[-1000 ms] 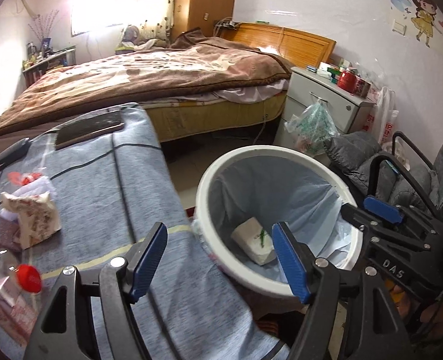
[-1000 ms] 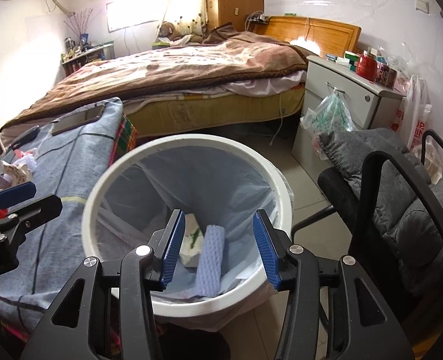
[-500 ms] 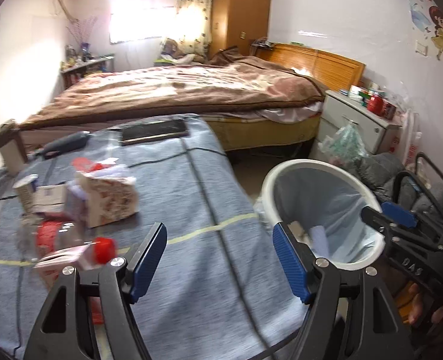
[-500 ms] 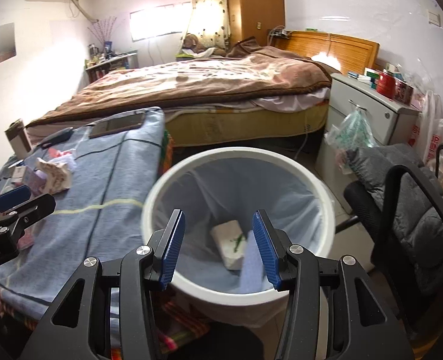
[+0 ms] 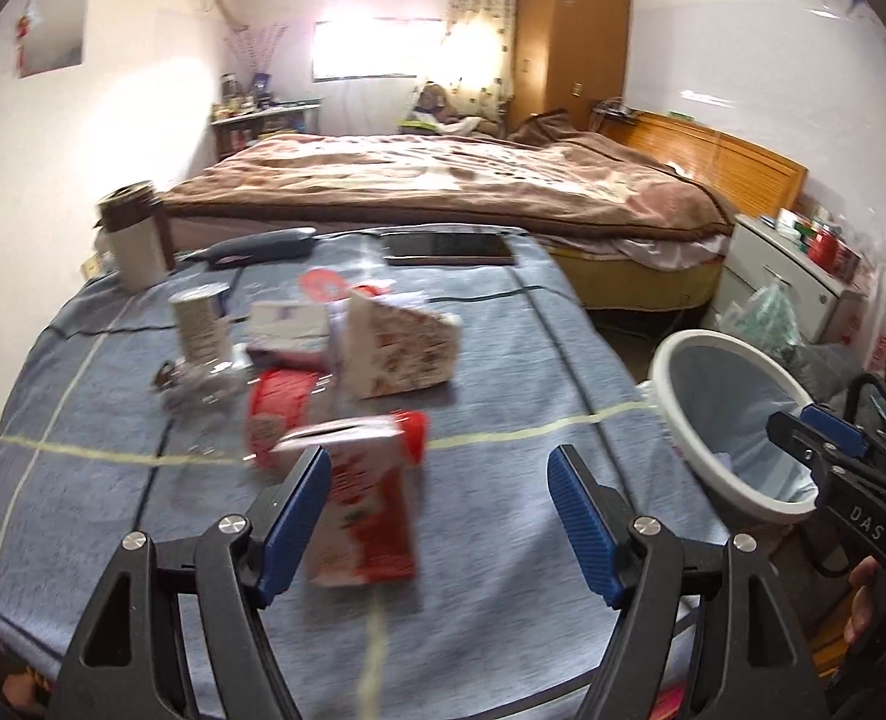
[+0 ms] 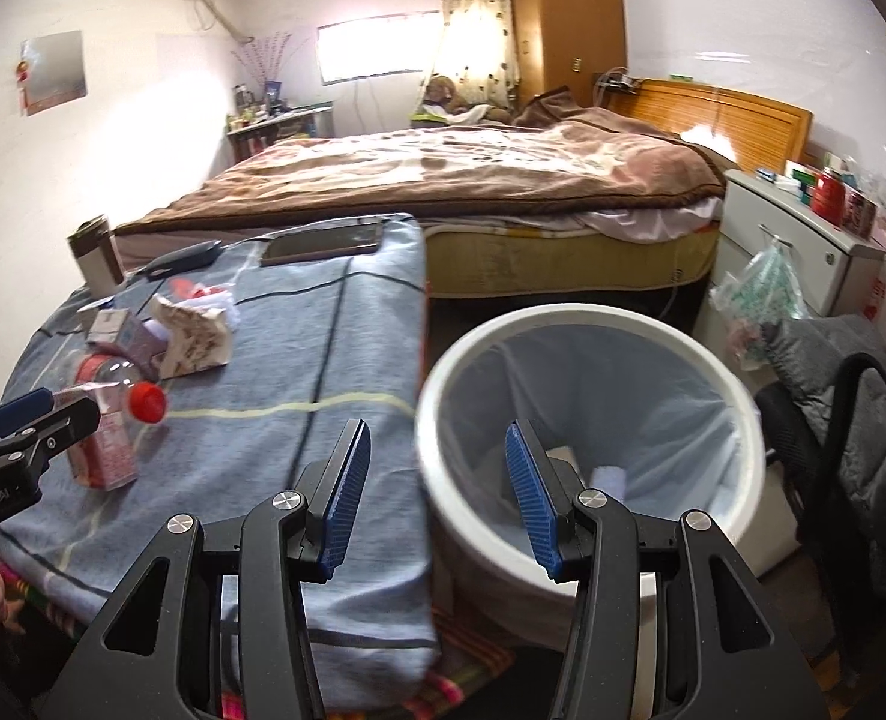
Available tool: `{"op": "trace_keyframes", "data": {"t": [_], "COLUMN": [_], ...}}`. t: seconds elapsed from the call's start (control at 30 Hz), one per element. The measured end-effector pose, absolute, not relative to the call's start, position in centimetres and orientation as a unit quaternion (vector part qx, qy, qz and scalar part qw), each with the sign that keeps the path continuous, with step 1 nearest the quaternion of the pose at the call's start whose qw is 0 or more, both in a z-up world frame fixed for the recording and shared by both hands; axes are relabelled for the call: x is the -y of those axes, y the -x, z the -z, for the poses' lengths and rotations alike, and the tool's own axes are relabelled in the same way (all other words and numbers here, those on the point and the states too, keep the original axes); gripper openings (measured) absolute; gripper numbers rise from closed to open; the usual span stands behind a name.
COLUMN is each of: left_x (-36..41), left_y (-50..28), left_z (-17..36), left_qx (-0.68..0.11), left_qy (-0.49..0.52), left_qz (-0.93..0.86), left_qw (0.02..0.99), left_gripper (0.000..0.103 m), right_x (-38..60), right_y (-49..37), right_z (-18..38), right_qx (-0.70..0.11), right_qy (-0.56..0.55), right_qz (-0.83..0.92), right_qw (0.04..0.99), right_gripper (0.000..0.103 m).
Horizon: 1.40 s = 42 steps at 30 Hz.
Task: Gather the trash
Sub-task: 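Move both open tools back over the table, then grasp the pink juice carton with the left tool while the right tool grasps the clear bottle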
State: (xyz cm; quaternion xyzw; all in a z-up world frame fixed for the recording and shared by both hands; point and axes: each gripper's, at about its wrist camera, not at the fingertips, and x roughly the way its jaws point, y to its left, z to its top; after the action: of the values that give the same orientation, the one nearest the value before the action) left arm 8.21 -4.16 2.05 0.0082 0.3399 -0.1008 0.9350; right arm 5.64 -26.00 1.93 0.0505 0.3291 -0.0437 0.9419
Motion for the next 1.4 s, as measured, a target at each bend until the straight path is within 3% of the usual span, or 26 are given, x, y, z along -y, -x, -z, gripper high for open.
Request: {"op": "trace_keyframes", "data": {"t": [0.17, 0.27, 1.03, 1.07, 1.1, 1.3, 1.4], "left_x": [1.0, -0.3, 1.1, 0.8, 0.6, -0.3, -0.9], "left_y": [-7.9, -7.9, -11.8, -11.9, -12.0, -11.7, -11.1], "left_z": [-1.1, -0.6, 3.0, 3.2, 3.3, 3.8, 3.4], "left_qx": [-0.352, -0.357, -0.393, -0.396, -0.399, -0.402, -0.395], "left_qy": [0.015, 0.019, 0.054, 0.067, 0.080, 0.081, 0.078], "left_qz": [0.074, 0.059, 0.117, 0.122, 0.126, 0.129, 0.127], "left_qw": [0.933, 0.932, 0.910, 0.908, 0.904, 0.903, 0.907], "left_gripper": [0.079, 0.080, 0.086, 0.084, 0.075, 0.044, 0.038], "right_x": [24.2, 23.1, 19.4, 19.4, 19.4, 19.0, 18.5], "right_y": [-6.1, -6.4, -7.7, -7.7, -7.7, -8.1, -8.1], "right_z": [-1.7, -1.6, -0.9, -0.9, -0.9, -0.7, -0.7], "right_qx": [-0.328, -0.329, -0.349, -0.349, -0.349, -0.351, -0.352], "right_qy": [-0.045, -0.038, -0.011, -0.011, -0.010, -0.013, -0.011], "right_qz": [0.017, 0.004, -0.014, -0.014, -0.014, -0.009, -0.014], "right_qw": [0.943, 0.944, 0.937, 0.937, 0.937, 0.936, 0.936], "right_gripper": [0.050, 0.060, 0.060, 0.060, 0.060, 0.060, 0.060]}}
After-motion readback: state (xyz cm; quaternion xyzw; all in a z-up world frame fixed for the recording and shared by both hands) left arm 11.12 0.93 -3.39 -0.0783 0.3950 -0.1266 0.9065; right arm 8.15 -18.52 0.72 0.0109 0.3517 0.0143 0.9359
